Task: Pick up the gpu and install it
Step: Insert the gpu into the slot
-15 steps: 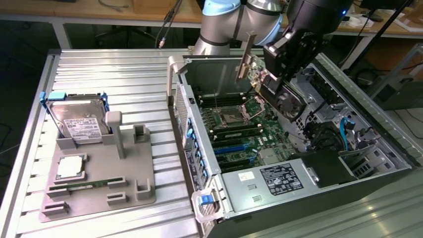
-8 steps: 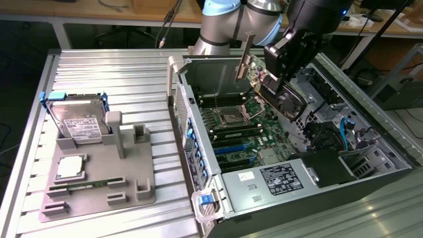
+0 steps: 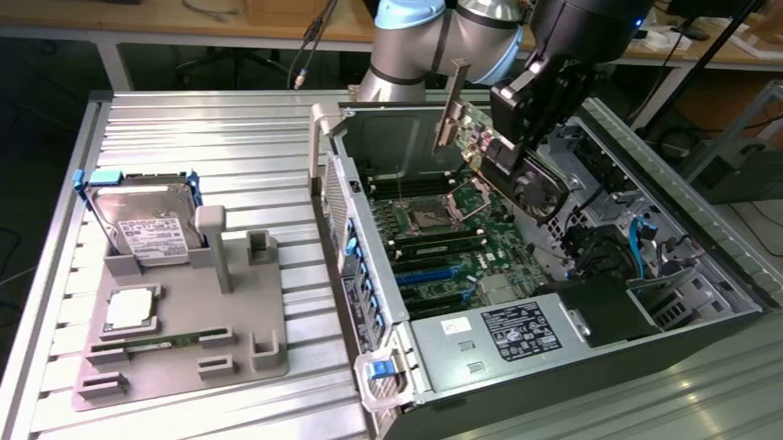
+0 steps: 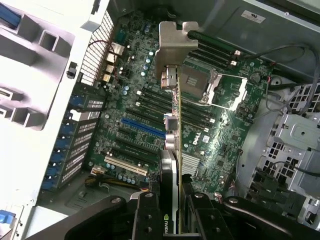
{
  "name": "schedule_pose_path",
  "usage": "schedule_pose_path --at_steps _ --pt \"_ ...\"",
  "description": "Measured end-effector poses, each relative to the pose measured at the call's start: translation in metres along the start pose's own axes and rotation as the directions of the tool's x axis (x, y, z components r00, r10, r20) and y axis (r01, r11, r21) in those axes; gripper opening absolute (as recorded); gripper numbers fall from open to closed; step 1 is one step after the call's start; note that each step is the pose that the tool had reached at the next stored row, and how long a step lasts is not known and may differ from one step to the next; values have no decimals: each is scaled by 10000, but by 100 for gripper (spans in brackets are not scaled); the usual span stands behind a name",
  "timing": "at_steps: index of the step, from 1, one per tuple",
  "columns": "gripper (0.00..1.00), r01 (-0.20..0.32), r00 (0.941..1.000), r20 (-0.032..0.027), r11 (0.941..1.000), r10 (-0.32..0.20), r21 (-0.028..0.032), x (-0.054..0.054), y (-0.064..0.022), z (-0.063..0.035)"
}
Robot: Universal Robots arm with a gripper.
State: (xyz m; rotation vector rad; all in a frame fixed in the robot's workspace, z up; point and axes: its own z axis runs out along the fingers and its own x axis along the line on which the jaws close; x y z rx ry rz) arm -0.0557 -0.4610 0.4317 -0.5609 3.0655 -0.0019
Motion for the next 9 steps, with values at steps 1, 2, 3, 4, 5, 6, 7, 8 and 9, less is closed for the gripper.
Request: schedule_pose_path --at_steps 1,2,3,4,5,6,7,8,9 --pt "27 33 10000 0 10000 -33 0 0 0 0" --pt "27 73 10000 0 10000 -73 -1 0 0 0" --pt "27 109 9999 0 9999 -109 -2 0 0 0" --pt "27 146 9999 0 9999 -146 -3 0 0 0" --pt "27 183 9998 1 9998 -183 -4 0 0 0" --pt "27 219 9998 1 9998 -219 -5 0 0 0" --pt "27 255 9997 1 9997 -255 -6 0 0 0" --pt "27 294 9996 1 9996 -294 -7 0 0 0" --pt "27 331 9995 2 9995 -331 -7 0 0 0"
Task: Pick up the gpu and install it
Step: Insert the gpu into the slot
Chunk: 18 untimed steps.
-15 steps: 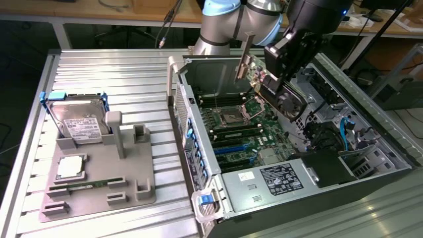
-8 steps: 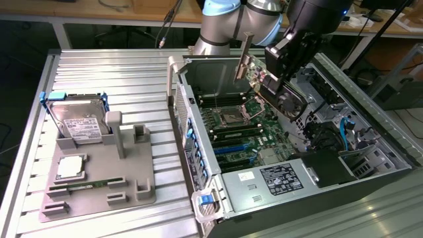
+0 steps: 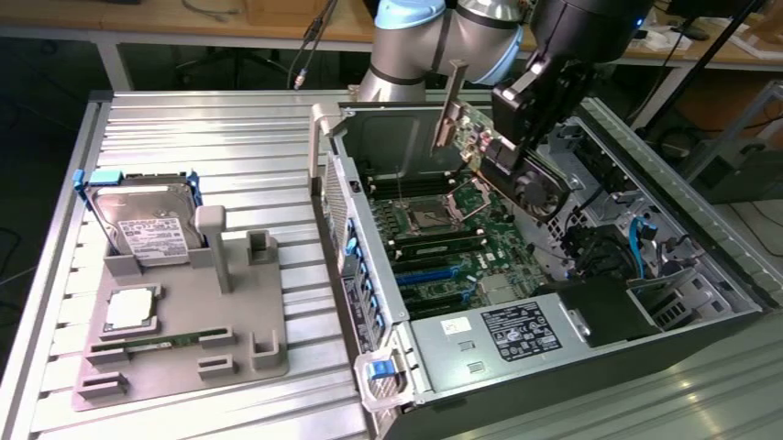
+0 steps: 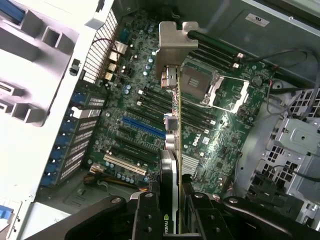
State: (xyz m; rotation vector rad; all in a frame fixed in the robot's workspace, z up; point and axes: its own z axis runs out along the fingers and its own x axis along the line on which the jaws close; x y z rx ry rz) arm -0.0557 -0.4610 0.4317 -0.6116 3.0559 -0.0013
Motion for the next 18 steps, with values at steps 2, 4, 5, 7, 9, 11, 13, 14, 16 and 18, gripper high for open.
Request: schedule_pose_path --at_steps 2,4,5,7,9,11,13,14,16,18 --pt "27 79 10000 0 10000 -79 -2 0 0 0" --pt "27 157 9999 1 9999 -157 -4 0 0 0" --pt "27 194 9998 1 9998 -194 -5 0 0 0" --pt "27 271 9996 2 9996 -271 -7 0 0 0" --pt "27 348 9994 2 9994 -348 -9 0 0 0" --pt "27 428 9991 3 9991 -428 -11 0 0 0" --pt "27 504 9987 3 9987 -504 -12 0 0 0" --pt "27 544 9985 3 9985 -544 -13 0 0 0" --pt "27 626 9980 4 9980 -626 -15 0 0 0" --pt "27 706 9975 4 9975 -706 -17 0 0 0"
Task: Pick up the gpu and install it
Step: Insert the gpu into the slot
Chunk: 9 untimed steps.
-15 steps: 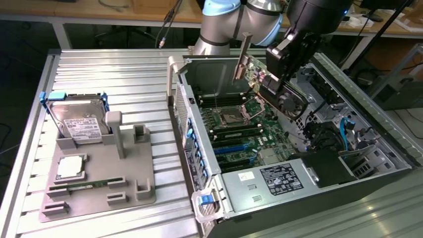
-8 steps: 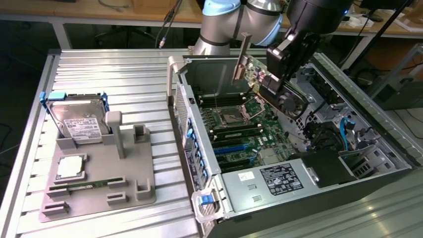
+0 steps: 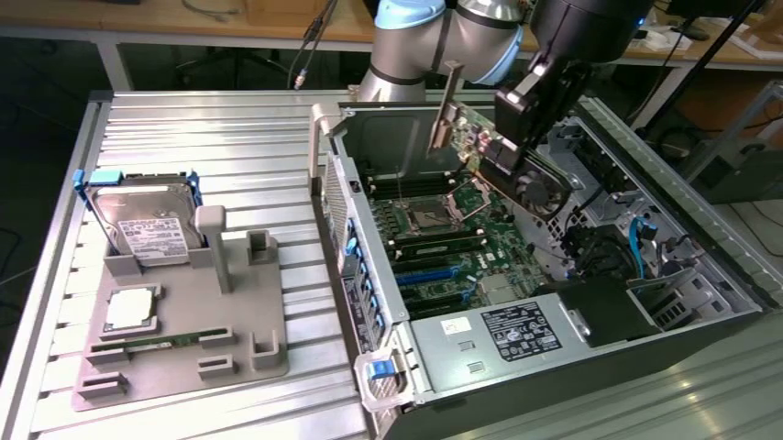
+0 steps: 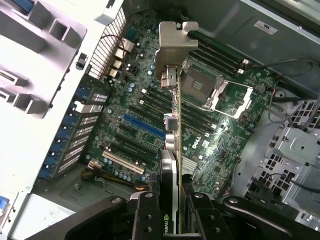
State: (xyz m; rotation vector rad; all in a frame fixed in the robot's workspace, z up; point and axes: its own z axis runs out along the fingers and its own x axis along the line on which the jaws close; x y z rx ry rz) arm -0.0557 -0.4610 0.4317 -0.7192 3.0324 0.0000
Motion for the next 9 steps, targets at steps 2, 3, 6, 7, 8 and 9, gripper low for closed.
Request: schedule_pose_path --at_steps 2,3,6,7,8,9 --pt "27 78 10000 1 10000 -78 -2 0 0 0" --pt "27 122 9999 1 9999 -122 -3 0 0 0" --pt "27 243 9997 1 9997 -243 -6 0 0 0" --pt "27 285 9996 2 9996 -285 -7 0 0 0" --pt "27 323 9995 2 9995 -323 -8 0 0 0" --pt "27 362 9993 2 9993 -362 -9 0 0 0"
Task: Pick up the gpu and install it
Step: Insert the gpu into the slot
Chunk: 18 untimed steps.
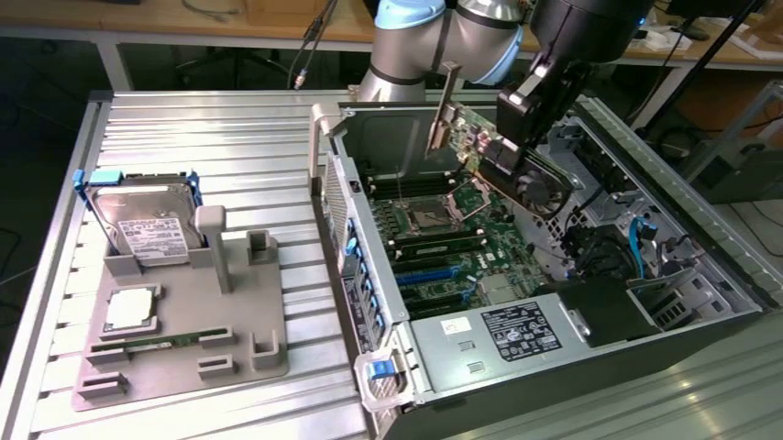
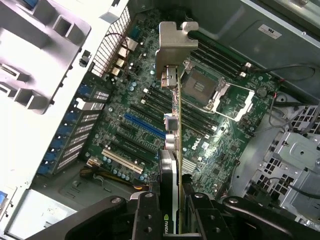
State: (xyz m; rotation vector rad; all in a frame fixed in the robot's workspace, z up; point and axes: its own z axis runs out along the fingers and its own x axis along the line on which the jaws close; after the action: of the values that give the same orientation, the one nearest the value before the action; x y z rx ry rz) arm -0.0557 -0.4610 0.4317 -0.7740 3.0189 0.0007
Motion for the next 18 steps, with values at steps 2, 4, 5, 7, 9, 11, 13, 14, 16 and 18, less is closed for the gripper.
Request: schedule_pose_path --at_steps 2,4,5,7,9,11,13,14,16,18 --pt "27 76 10000 1 10000 -76 -2 0 0 0" --pt "27 155 9999 1 9999 -155 -4 0 0 0" --pt "27 199 9998 1 9998 -199 -5 0 0 0" --pt "27 276 9996 2 9996 -276 -7 0 0 0" --pt "27 353 9994 2 9994 -353 -8 0 0 0" --pt "27 430 9991 3 9991 -430 -11 0 0 0" --pt "27 517 9987 4 9987 -517 -13 0 0 0" --pt "27 554 9985 4 9985 -554 -14 0 0 0" --pt "27 630 9980 5 9980 -630 -16 0 0 0" --pt "27 700 9976 5 9975 -700 -17 0 0 0"
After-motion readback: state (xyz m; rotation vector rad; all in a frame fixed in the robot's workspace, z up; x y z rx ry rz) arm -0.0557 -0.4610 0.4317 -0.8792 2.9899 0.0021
